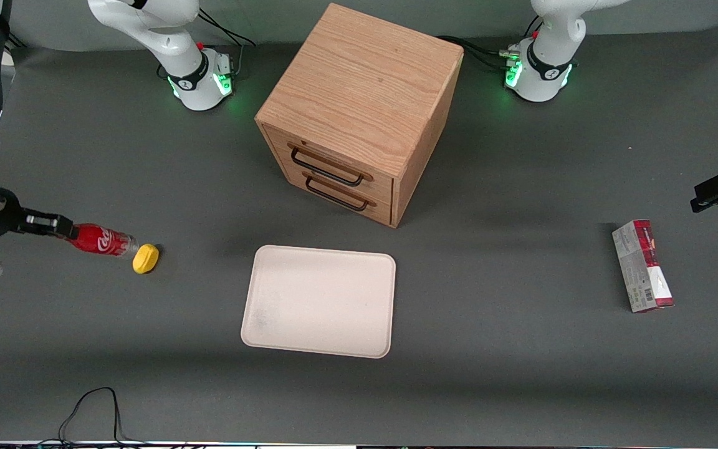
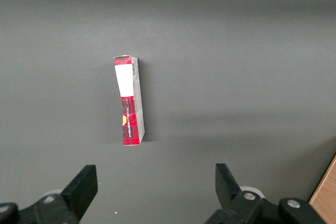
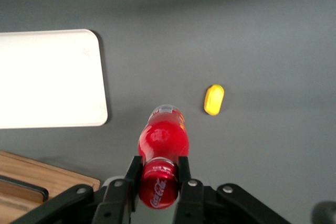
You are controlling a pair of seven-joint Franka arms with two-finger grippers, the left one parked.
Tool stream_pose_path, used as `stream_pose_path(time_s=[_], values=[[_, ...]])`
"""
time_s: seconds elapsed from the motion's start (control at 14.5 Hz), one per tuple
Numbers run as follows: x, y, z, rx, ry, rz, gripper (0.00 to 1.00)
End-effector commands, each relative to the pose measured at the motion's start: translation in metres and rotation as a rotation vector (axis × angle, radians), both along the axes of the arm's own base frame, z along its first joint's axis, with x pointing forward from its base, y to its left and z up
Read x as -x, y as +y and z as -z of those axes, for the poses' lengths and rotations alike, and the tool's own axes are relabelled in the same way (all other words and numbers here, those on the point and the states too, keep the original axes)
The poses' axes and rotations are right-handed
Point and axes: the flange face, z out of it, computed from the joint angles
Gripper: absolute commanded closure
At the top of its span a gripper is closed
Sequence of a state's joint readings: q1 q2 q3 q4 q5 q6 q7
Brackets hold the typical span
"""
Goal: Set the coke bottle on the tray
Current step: 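Carry the bottle with the right gripper to the cream tray's corner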
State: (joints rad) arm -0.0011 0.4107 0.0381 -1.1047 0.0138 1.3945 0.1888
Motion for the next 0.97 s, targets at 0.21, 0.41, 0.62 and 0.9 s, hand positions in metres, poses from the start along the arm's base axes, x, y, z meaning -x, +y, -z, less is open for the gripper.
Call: stream_pose_path(time_s=[0.21,0.41,0.62,0.9], values=[[-0.048,0.105,0.077,-0.046,0.016,-0.010,1.00],[-0.065,0.169,0.146,0.036,-0.028,0.032,1.00],[-0.074,0.192,0.178,0.033,-0.068,0.104,1.00],[-0.076,0.204,0.196,0.035,-0.070,0.145,1.00]])
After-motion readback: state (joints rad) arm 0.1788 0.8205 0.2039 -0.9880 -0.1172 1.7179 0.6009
